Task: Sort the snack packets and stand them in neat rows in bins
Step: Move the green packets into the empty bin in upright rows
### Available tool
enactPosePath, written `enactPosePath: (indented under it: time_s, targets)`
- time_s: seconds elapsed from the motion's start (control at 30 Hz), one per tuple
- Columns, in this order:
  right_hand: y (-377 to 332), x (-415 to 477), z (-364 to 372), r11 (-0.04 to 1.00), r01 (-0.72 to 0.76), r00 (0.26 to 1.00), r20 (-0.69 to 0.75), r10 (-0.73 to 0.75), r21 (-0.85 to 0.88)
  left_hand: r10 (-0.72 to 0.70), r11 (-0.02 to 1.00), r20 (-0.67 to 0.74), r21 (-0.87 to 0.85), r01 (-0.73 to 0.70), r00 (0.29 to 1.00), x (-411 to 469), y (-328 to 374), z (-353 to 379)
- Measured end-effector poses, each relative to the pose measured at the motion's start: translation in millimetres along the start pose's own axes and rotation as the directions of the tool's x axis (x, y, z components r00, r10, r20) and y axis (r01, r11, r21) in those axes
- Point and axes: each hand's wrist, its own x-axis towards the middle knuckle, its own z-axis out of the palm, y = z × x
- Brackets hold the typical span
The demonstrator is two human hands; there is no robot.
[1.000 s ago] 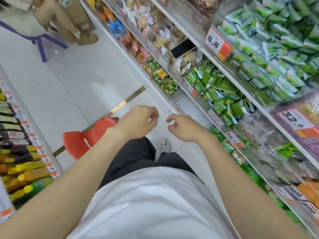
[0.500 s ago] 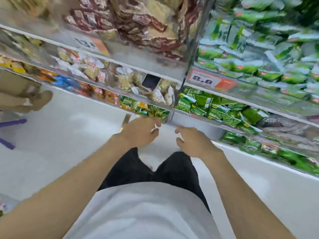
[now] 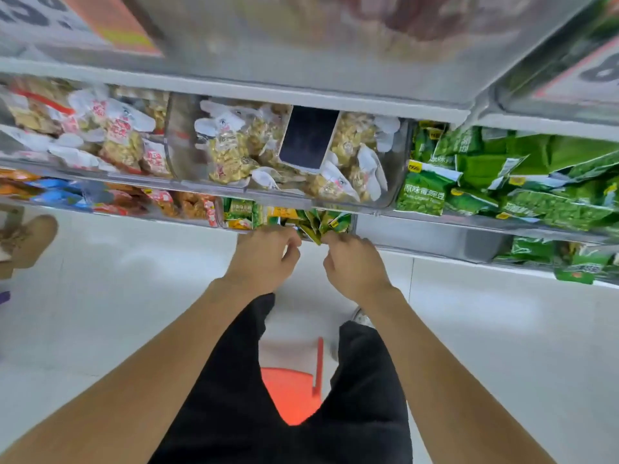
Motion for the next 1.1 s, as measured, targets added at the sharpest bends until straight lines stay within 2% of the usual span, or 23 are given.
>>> enactPosePath:
  time_s: [0.07,0.17,0.23,0.3,0.4,0.47,0.53,0.63,0.7,0.8,0.83,0.97,1.03,1.1]
  targets:
    - [13,23,37,0.999,0.017,0.997,-0.077,-0.020,-0.033,0.062,0.998,-0.094,0.020,-0.060,0.994,19,-27,34]
    - [28,58,85,0.991,0.090,0.944,-0.307,-0.116,-0.098,0.179,0.984,-0.264,0.048,-0.172,0.948,51,-61,75]
    - [37,82,113,0.973,0.173,0.860,-0.458,-0.226,-0.155,0.250,0.968,-0.392,0.092,-0.232,0.885,72,-78,96]
    - [44,101,133,0.954,0.208,0.786,-0.543,-0.295,-0.217,0.304,0.952,-0.519,0.138,-0.272,0.799,90,-92,115]
    - [45,114,158,0.957,0.170,0.714,-0.640,-0.284,-0.235,0.340,0.936,-0.664,0.171,-0.308,0.666,112,-110,141]
    - [37,119,177,0.967,0.130,0.682,-0.688,-0.249,-0.220,0.316,0.942,-0.719,0.159,-0.296,0.619,119,-111,154]
    - [27,124,189,0.970,0.080,0.666,-0.712,-0.222,-0.228,0.279,0.958,-0.736,0.167,-0.234,0.617,121,-105,161]
    - [20,130,189,0.965,0.013,0.642,-0.738,-0.210,-0.263,0.304,0.952,-0.717,0.259,-0.165,0.628,121,-99,162]
    - [23,126,186,0.958,0.030,0.621,-0.745,-0.242,-0.287,0.352,0.935,-0.705,0.300,-0.191,0.616,111,-105,161]
    - [32,105,184,0.944,0.130,0.654,-0.689,-0.311,-0.303,0.405,0.914,-0.691,0.319,-0.250,0.598,85,-118,165]
    - [33,92,185,0.951,0.155,0.649,-0.699,-0.301,-0.266,0.405,0.914,-0.690,0.304,-0.268,0.600,75,-123,169]
    - [34,44,199,0.982,0.153,0.550,-0.816,-0.176,-0.109,0.418,0.908,-0.688,0.319,-0.271,0.593,46,-138,178]
    - [31,31,192,0.989,0.073,0.593,-0.792,-0.147,-0.129,0.409,0.913,-0.690,0.309,-0.268,0.598,42,-141,181]
    - [26,26,170,0.976,-0.043,0.686,-0.716,-0.127,-0.213,0.397,0.918,-0.684,0.298,-0.261,0.612,45,-139,181]
